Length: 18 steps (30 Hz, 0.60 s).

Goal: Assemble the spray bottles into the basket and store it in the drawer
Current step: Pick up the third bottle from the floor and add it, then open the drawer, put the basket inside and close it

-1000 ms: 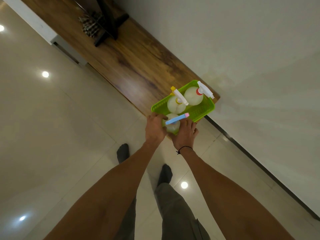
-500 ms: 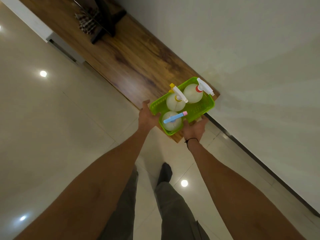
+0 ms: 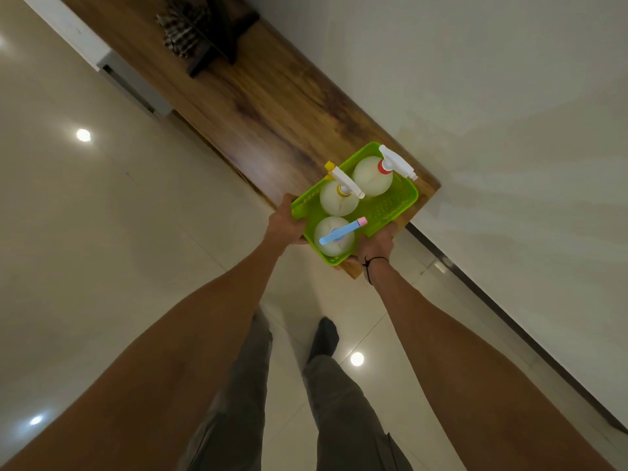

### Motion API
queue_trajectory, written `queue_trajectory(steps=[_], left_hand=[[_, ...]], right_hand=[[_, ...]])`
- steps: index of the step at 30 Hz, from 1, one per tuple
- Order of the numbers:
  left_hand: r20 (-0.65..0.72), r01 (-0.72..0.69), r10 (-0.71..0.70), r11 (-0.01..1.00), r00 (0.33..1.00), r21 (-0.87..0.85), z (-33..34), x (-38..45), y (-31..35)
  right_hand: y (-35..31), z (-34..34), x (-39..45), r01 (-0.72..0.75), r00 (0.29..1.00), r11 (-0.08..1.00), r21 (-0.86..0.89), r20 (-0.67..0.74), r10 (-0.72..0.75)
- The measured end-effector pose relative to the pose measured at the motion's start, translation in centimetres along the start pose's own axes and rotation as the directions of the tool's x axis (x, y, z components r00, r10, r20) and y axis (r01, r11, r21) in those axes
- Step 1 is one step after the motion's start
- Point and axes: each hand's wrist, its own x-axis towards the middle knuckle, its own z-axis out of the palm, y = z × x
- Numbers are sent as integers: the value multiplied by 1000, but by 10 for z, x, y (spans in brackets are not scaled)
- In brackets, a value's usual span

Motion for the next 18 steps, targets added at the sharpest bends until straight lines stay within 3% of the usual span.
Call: queue_trajectory(steps=[6,13,18], left_hand=[[45,108,-103,988,994,-112,-61,-3,-20],[-48,151,-162,973,986,-173,-152,-9,-50],[-95,177,-205,953,974,-245,-225,-9,-78]], right_hand=[[-24,29,-30,202,979,931,-304,84,-185],[-67,107,-69,403,908,852,-335,265,-325],[-100,180,-93,452,877,794,-405,364,-313]])
